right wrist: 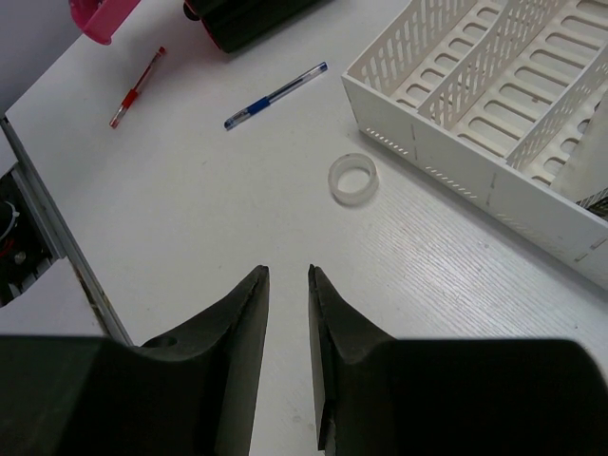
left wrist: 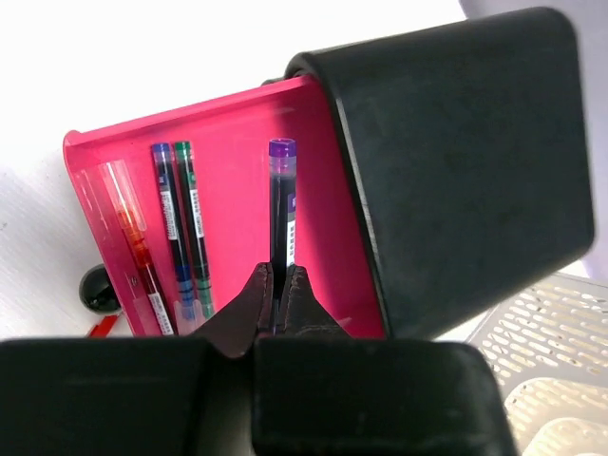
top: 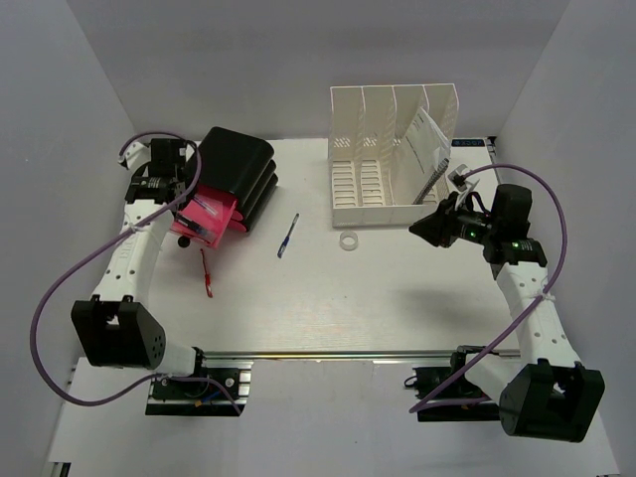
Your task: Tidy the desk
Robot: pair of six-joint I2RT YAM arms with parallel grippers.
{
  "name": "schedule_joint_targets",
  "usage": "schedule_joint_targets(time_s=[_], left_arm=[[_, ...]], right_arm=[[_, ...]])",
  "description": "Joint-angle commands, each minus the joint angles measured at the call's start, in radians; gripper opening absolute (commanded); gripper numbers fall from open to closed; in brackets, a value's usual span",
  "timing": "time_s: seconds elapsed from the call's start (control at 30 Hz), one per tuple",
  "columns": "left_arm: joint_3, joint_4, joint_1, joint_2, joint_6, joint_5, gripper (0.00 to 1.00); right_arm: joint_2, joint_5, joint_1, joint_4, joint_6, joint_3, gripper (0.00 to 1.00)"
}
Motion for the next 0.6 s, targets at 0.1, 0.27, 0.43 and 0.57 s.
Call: schedule_joint_targets(time_s=[0.1,0.27,0.43,0.57], left_arm=[[-0.059,0.05,0.03,0.006,-0.023,0.045,0.04],[-0.079,0.07,0.039,0.018,-0.022,0.064,0.1],[-0.076,0.071,0.049,0.03,-0.02,0.073,0.26],[-0.075,0.071,0.068,0.038,-0.019,0.091,0.44]], right_arm=[[-0.021,-0.02,-0.009,0.032,-0.007,-0.007,0.29],[-0.019,-0.02,-0.012,0.032,-0.008,-0.005,0.29],[-0.018,-0.02,-0.012,0.031,-0.011,-0.007,0.29],[-0.016,-0.02,-0.015,0.028,-0.011,-0.007,0.3]])
